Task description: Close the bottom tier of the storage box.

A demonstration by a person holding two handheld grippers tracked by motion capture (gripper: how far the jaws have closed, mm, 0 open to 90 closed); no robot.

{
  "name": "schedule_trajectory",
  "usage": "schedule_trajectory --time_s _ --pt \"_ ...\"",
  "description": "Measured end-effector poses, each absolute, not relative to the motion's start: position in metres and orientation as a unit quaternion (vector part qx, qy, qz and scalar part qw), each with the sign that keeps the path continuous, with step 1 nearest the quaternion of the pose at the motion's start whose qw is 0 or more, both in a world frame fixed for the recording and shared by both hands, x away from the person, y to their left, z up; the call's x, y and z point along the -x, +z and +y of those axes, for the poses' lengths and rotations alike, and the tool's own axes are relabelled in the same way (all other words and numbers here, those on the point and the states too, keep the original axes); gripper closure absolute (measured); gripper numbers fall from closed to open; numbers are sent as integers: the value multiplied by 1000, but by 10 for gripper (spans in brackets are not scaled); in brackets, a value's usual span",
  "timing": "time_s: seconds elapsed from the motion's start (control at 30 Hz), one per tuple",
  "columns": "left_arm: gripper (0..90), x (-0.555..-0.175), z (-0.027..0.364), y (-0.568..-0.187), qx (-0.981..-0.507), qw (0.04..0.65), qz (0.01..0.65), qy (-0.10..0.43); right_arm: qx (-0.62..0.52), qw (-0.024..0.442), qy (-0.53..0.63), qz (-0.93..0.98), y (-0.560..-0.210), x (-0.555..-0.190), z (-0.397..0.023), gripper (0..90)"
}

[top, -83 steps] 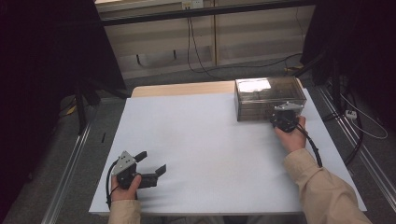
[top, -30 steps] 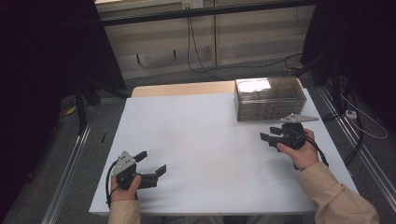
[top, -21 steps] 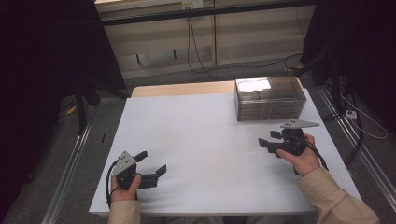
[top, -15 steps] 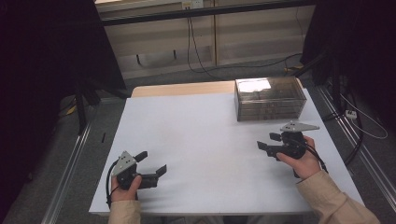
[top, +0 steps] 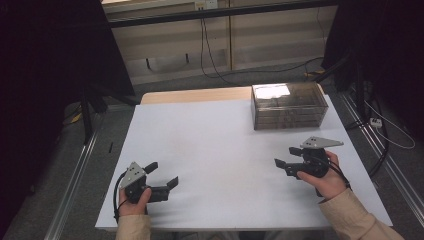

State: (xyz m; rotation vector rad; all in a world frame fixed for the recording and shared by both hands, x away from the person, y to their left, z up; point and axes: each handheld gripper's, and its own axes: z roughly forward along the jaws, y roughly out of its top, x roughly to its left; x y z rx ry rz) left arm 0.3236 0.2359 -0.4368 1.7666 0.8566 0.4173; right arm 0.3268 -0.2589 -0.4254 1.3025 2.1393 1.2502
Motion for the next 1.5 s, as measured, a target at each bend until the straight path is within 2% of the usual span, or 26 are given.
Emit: schedule_trajectory --time_s 0.7,1.5 --pt "28 -323 236 -436 -742 538 360 175 -453 163 446 754 -428 -305 -264 197" --pt "28 -322 236 -437 -742 538 361 174 -455 162 446 753 -434 -292 -278 178"
